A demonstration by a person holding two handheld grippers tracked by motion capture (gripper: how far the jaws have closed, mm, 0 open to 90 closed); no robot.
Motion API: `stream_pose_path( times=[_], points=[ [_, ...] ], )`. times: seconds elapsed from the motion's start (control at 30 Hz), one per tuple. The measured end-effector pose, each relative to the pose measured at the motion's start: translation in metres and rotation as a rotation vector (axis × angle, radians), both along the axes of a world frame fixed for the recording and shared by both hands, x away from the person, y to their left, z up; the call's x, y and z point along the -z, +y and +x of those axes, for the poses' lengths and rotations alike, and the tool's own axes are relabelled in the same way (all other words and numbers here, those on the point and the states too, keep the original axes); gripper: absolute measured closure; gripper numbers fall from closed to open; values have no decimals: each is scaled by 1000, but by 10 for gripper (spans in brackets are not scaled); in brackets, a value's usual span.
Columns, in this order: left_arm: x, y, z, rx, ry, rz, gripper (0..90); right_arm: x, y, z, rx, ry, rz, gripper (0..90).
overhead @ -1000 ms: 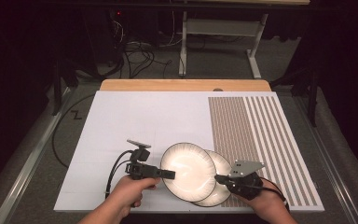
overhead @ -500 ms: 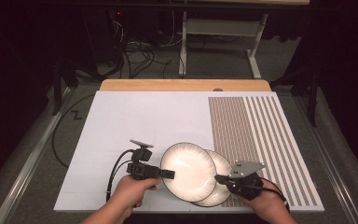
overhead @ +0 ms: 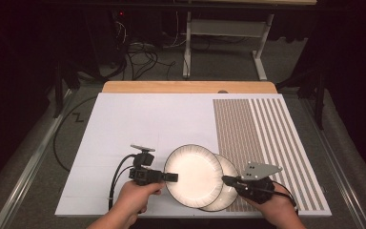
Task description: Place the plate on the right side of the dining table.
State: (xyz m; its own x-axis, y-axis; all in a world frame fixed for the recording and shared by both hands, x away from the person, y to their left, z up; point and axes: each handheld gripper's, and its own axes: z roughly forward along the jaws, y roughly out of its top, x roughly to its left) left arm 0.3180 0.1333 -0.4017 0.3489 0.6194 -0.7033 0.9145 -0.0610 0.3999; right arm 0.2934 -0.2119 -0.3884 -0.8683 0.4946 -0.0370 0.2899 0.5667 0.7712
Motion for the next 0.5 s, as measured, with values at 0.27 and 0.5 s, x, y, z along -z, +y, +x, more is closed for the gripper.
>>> stream_pose_path(
  times=[0.27, 0.5],
  points=[
    [0, 4, -3, -34, -30, -35, 771, -6, -16, 7, 84, -20, 58, 802],
    [-4, 6, -1, -40, -85, -55, 796, -6, -28, 13, 149, -20, 78, 729]
  ],
)
